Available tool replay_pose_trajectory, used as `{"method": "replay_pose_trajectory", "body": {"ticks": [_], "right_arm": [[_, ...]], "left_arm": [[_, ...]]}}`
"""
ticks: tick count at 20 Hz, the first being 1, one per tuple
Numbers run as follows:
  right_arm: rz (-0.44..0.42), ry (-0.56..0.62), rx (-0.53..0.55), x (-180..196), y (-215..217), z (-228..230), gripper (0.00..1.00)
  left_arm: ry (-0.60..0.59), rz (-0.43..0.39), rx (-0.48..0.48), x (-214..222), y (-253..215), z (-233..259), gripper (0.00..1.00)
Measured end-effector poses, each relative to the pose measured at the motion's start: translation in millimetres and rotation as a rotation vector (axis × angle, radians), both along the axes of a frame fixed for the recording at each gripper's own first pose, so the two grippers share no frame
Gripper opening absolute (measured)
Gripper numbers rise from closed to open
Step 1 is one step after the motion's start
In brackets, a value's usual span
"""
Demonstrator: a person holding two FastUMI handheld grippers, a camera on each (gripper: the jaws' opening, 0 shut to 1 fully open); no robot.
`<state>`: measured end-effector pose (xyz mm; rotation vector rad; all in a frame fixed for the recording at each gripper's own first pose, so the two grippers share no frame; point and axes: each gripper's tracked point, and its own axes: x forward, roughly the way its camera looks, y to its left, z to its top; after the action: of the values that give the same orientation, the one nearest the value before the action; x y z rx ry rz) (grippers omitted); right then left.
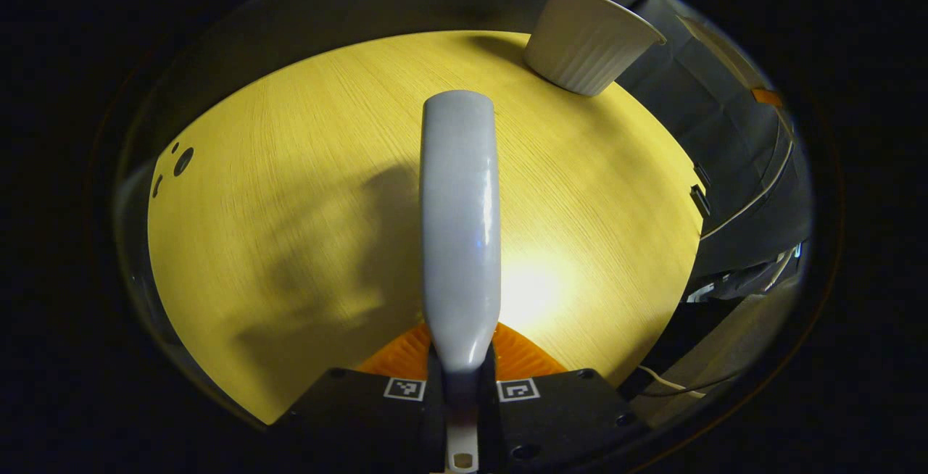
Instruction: Pick up the small broom and dustpan from the desktop, sweep the trash into the dustpan with the broom, and then empty the trash into the garbage bin.
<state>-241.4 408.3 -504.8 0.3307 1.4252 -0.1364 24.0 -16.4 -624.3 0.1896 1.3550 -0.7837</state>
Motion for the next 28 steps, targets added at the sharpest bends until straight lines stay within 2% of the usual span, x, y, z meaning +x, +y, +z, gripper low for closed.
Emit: {"method": "replay_pose_trajectory", "body": {"ticks": [7,11,13,14,15,16,17,19,20,22,23,25,27,28], "right_arm": [[0.084,0.077,-0.008,-3.8,-7.3,6.5,0.31],[0.117,0.175,0.081,-7.4,-12.2,7.9,0.32],[0.165,0.231,0.114,-4.7,-14.7,12.3,0.31],[0.18,0.261,0.138,-1.5,-16.3,13.1,0.31],[0.192,0.288,0.156,2.1,-20.6,9.6,0.31],[0.196,0.312,0.168,4.4,-22.3,10.3,0.31],[0.206,0.337,0.186,4.6,-20.0,11.9,0.31],[0.238,0.392,0.201,4.3,-22.8,16.2,0.31],[0.253,0.413,0.204,5.4,-23.9,19.6,0.31],[0.263,0.421,0.204,9.5,-23.2,18.8,0.31],[0.277,0.436,0.197,6.6,-25.4,18.6,0.31],[0.308,0.46,0.2,12.2,-25.4,20.9,0.31],[0.295,0.484,0.205,11.1,-27.0,19.5,0.31],[0.297,0.47,0.211,16.4,-26.3,19.8,0.31]], "left_arm": [[0.028,0.04,0.002,1.9,-1.1,-1.3,0.21],[0.047,0.063,0.023,6.1,-5.4,3.6,0.22],[0.053,0.062,0.029,8.2,-7.5,5.7,0.22],[0.056,0.06,0.03,8.5,-8.9,7.4,0.25],[0.056,0.057,0.032,9.7,-9.0,6.8,0.22],[0.056,0.056,0.032,9.1,-8.2,5.7,0.25],[0.057,0.052,0.032,9.6,-8.3,6.1,0.22],[0.054,0.041,0.031,10.7,-6.5,6.1,0.22],[0.056,0.038,0.032,9.9,-5.8,6.2,0.25],[0.055,0.041,0.03,9.8,-4.7,7.0,0.25],[0.058,0.043,0.031,9.3,-4.2,7.8,0.22],[0.058,0.046,0.033,9.7,-4.2,8.3,0.22],[0.055,0.051,0.039,9.1,-3.3,6.3,0.22],[0.053,0.058,0.041,8.1,-4.9,6.4,0.25]]}}
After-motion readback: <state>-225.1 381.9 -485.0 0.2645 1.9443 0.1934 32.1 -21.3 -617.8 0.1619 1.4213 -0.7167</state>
